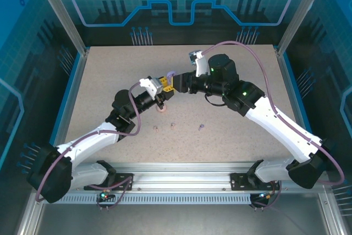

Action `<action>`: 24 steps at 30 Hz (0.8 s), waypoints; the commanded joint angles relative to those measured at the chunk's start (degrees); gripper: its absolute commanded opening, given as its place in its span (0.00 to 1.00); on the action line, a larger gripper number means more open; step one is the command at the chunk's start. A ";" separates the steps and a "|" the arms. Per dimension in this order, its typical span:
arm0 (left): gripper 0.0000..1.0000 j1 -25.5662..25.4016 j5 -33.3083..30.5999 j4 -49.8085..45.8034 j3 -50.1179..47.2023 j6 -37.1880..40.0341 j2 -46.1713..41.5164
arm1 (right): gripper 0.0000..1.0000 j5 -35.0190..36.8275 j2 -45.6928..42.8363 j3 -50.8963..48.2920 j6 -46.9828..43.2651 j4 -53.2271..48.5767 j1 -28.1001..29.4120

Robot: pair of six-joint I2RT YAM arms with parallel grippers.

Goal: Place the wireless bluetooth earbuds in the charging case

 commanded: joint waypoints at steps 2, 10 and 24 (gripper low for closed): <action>0.00 -0.42 0.38 0.34 1.23 0.87 -0.77 | 0.55 -0.12 -0.31 1.23 0.42 0.22 0.80; 0.00 -0.49 0.45 0.45 1.14 0.69 -0.80 | 0.55 -1.51 2.07 2.84 0.69 1.11 1.06; 0.00 -0.51 0.25 0.79 1.04 0.70 -0.73 | 0.52 -4.96 5.06 6.12 0.95 2.57 2.59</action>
